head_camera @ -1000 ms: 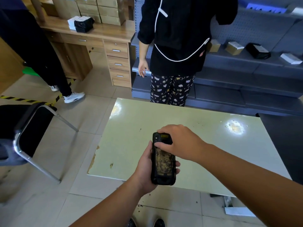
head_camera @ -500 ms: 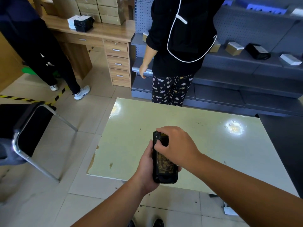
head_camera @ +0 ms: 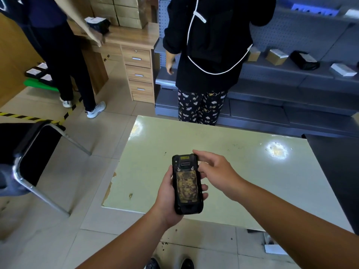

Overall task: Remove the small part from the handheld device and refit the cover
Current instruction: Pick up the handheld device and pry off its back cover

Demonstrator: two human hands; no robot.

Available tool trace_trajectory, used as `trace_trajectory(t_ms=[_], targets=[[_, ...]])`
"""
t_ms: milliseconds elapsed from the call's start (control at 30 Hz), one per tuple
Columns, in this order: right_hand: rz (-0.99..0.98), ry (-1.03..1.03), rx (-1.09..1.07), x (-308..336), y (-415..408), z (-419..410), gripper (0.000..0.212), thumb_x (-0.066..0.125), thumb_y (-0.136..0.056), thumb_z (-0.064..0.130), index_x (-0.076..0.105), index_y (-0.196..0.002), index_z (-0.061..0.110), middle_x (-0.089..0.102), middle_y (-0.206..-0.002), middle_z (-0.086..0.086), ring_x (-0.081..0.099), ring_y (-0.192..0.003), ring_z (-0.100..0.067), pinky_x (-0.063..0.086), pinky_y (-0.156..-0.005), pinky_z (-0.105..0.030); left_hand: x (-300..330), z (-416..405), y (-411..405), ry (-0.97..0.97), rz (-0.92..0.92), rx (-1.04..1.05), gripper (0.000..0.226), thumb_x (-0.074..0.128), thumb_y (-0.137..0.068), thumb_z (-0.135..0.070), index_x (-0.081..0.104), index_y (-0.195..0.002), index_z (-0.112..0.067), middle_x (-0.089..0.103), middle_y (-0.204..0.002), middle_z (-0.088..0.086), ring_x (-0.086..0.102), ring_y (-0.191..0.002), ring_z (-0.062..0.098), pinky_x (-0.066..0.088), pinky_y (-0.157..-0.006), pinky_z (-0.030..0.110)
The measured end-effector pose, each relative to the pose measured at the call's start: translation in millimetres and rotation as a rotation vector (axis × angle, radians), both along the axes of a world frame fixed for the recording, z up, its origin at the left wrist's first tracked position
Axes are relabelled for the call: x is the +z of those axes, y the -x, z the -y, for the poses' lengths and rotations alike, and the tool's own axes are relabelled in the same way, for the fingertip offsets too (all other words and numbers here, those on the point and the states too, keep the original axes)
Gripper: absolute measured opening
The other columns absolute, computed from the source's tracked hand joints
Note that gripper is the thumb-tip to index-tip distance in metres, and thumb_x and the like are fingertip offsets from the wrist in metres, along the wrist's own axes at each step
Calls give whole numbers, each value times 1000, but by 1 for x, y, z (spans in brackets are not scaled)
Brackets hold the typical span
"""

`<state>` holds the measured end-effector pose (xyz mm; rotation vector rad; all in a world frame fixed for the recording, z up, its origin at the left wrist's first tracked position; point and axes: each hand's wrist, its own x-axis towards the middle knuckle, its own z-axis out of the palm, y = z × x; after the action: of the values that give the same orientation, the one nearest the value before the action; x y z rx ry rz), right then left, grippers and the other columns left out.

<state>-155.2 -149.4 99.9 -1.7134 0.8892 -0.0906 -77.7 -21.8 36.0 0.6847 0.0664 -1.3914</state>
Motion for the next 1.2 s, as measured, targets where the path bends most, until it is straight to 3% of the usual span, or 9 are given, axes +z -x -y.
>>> trace_trajectory(t_ms=[100, 200, 467, 600, 733, 800, 867, 967, 1200], targets=[[42, 0, -14, 0, 1, 2, 47, 54, -96, 9, 63, -135, 33, 69, -121, 20, 70, -65, -6, 53, -58, -13, 3, 1, 0, 14, -2, -7, 71, 37, -101, -63, 71, -127, -6, 73, -108, 15, 67, -80, 33, 59, -77, 43], [40, 5, -22, -1, 3, 0, 46, 59, -96, 10, 64, -135, 34, 69, -118, 24, 74, -79, -19, 53, -61, -15, 5, 1, -1, 15, -2, -14, 71, 38, -101, -64, 69, -128, -6, 73, -108, 15, 67, -79, 33, 60, -75, 43], [78, -83, -50, -10, 5, 0, 39, 61, -98, 9, 67, -130, 33, 68, -121, 21, 67, -61, -10, 60, -89, -44, 3, 0, 1, -17, 10, -13, 71, 39, -100, -65, 71, -123, -6, 73, -103, 17, 66, -76, 31, 59, -70, 42], [86, -172, -93, -12, 5, -1, 38, 62, -99, 6, 69, -127, 31, 68, -123, 17, 69, -67, -17, 61, -94, -48, -2, 0, 0, -30, 3, -20, 71, 41, -99, -65, 71, -121, -5, 72, -102, 18, 66, -75, 31, 59, -70, 42], [4, -236, -136, -9, -3, -5, 35, 55, -102, 8, 65, -128, 28, 70, -120, 10, 61, -60, -18, 61, -71, -38, -5, 0, -2, -78, 46, -20, 72, 41, -99, -65, 72, -122, -5, 73, -103, 18, 68, -79, 31, 60, -74, 42], [-93, -323, -174, -8, -10, -13, 23, 50, -101, 15, 67, -116, 23, 73, -94, 4, 58, -58, -18, 51, -60, -36, -4, 1, -4, -125, 110, -11, 70, 39, -99, -66, 73, -122, -9, 75, -106, 16, 72, -88, 32, 61, -77, 41], [-181, -383, -198, -9, -15, -23, 23, 51, -96, 23, 70, -105, 15, 73, -84, -1, 65, -67, -18, 53, -64, -35, -2, 2, -6, -173, 154, 3, 65, 38, -98, -66, 77, -119, -18, 78, -112, 10, 74, -97, 29, 62, -76, 37], [-207, -414, -253, -13, -22, -32, 28, 54, -95, 31, 72, -109, 16, 75, -102, -6, 66, -84, -22, 55, -77, -38, -1, 3, -9, -219, 151, 34, 64, 38, -96, -65, 76, -120, -19, 78, -112, 7, 71, -98, 29, 57, -77, 37], [-220, -497, -359, -14, -40, -35, 24, 53, -94, 29, 73, -104, 21, 77, -97, -3, 69, -82, -20, 47, -60, -33, -9, 9, -11, -239, 128, 111, 58, 37, -97, -63, 80, -86, -26, 75, -89, 2, 65, -89, 26, 48, -79, 41]])
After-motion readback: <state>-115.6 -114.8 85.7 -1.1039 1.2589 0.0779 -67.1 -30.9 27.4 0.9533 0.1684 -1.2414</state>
